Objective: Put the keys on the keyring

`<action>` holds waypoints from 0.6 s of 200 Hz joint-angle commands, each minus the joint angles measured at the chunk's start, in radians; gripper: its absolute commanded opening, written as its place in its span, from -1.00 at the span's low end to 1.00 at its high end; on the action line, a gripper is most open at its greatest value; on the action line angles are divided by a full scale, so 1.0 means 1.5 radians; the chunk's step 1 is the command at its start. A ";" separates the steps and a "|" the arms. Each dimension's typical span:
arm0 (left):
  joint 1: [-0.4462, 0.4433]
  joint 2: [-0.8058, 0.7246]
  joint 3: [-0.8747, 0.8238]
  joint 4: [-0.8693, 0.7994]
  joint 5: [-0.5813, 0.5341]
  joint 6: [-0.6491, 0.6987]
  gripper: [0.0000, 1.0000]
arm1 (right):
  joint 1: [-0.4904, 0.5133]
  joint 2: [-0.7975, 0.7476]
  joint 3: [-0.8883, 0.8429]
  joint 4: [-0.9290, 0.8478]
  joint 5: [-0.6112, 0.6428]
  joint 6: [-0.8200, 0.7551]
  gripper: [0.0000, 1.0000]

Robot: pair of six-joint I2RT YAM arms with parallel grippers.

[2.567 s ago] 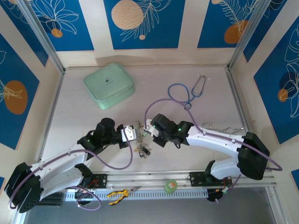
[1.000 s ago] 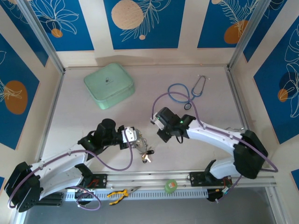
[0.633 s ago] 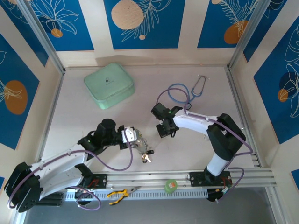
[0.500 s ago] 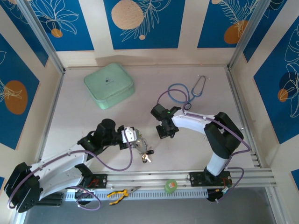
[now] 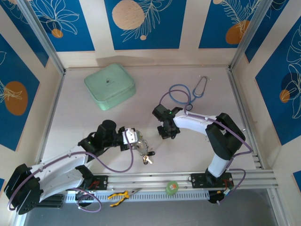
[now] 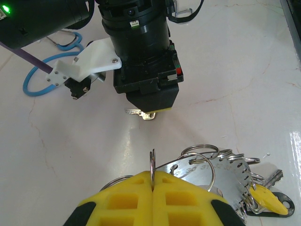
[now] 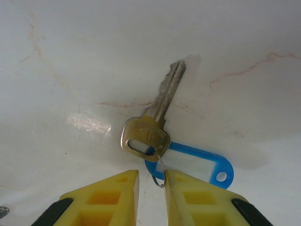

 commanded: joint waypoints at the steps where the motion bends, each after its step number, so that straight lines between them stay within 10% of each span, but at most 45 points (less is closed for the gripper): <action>1: 0.002 -0.008 -0.006 0.002 -0.001 0.007 -1.00 | -0.003 0.003 0.013 -0.019 -0.022 0.011 -0.56; 120: 0.002 -0.009 -0.006 0.001 -0.003 0.009 -1.00 | -0.007 0.018 0.020 -0.022 -0.022 0.013 -0.73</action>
